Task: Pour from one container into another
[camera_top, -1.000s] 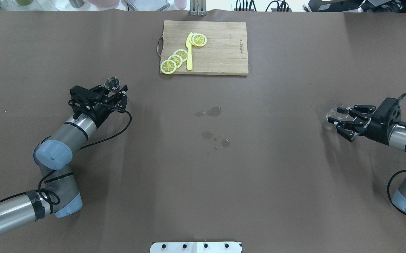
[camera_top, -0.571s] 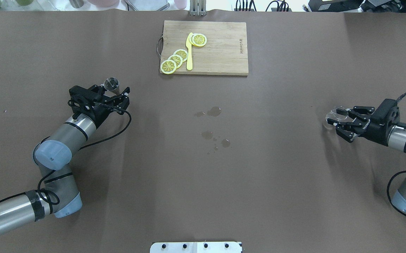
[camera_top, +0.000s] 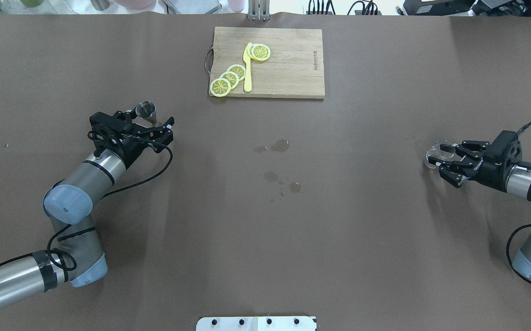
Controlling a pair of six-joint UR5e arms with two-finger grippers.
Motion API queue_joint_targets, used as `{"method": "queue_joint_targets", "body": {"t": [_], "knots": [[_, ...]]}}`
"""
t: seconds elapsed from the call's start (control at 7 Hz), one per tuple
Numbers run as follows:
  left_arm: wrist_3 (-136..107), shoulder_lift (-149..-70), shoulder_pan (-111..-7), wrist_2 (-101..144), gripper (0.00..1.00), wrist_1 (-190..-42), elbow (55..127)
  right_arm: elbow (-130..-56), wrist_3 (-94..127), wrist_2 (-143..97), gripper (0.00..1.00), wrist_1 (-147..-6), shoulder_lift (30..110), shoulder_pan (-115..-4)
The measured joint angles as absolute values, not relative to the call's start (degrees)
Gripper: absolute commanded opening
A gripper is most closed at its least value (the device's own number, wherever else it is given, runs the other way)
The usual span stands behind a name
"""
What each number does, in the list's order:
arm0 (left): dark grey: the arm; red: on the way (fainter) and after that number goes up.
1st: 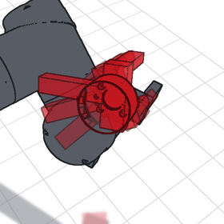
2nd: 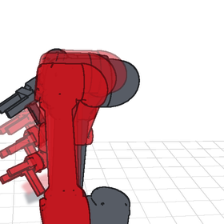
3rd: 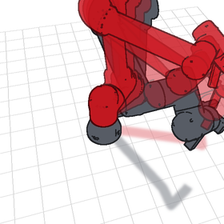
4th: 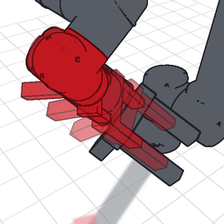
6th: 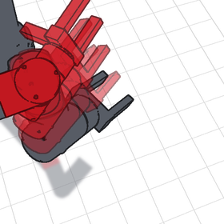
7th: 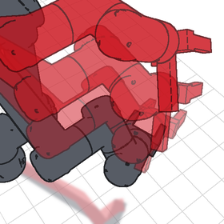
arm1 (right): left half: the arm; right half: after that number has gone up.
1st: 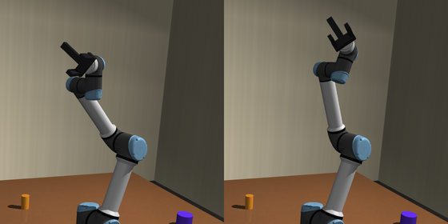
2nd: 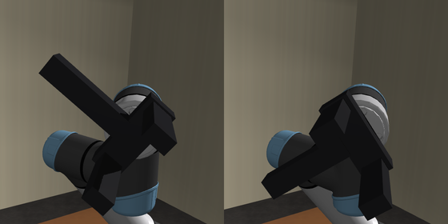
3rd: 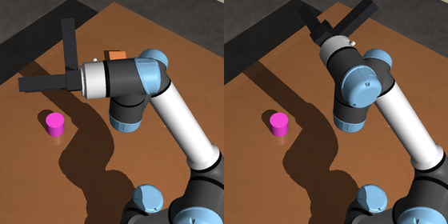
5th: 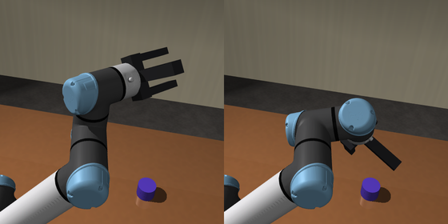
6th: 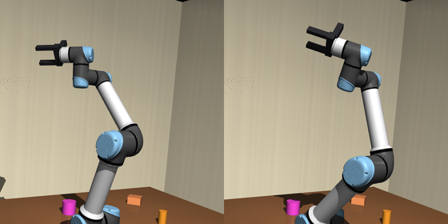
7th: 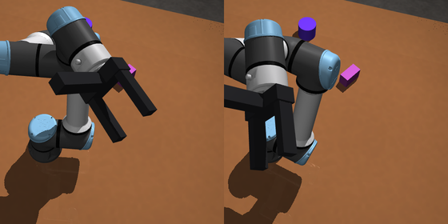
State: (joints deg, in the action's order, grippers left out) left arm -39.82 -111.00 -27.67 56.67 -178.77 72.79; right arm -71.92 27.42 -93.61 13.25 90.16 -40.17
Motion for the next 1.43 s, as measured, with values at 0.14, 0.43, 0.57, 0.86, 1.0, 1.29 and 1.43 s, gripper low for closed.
{"method": "queue_joint_targets", "body": {"t": [0.14,0.43,0.57,0.86,1.0,1.29,1.43], "knots": [[-39.8,-109.9,-27.6,56.7,0.98,-178.8,74.3,-71.9,27.4,-93.6,0.59,13.1,90.1,-40.2],[-39.8,-107.6,-27.6,56.7,0.98,-178.8,77.3,-71.9,27.3,-93.2,1.0,13.1,90.1,-40.1],[-39.8,-106.0,-27.6,56.7,0.98,-178.7,79.4,-71.9,27.4,-93.1,1.0,13.2,90.0,-40.1],[-38.9,-100.3,-27.7,56.8,0.98,-177.0,86.6,-71.9,27.4,-92.8,1.0,13.2,89.9,-40.1],[-37.5,-97.8,-27.7,57.0,0.98,-175.0,90.3,-71.9,27.4,-92.7,1.0,13.2,89.8,-40.1],[-36.7,-96.0,-28.3,57.3,0.98,-171.0,95.0,-72.0,27.4,-92.7,1.0,13.3,89.8,-40.1],[-36.7,-95.2,-29.3,57.4,0.98,-165.5,98.6,-72.2,27.4,-92.8,1.0,13.3,89.9,-40.2]]}}
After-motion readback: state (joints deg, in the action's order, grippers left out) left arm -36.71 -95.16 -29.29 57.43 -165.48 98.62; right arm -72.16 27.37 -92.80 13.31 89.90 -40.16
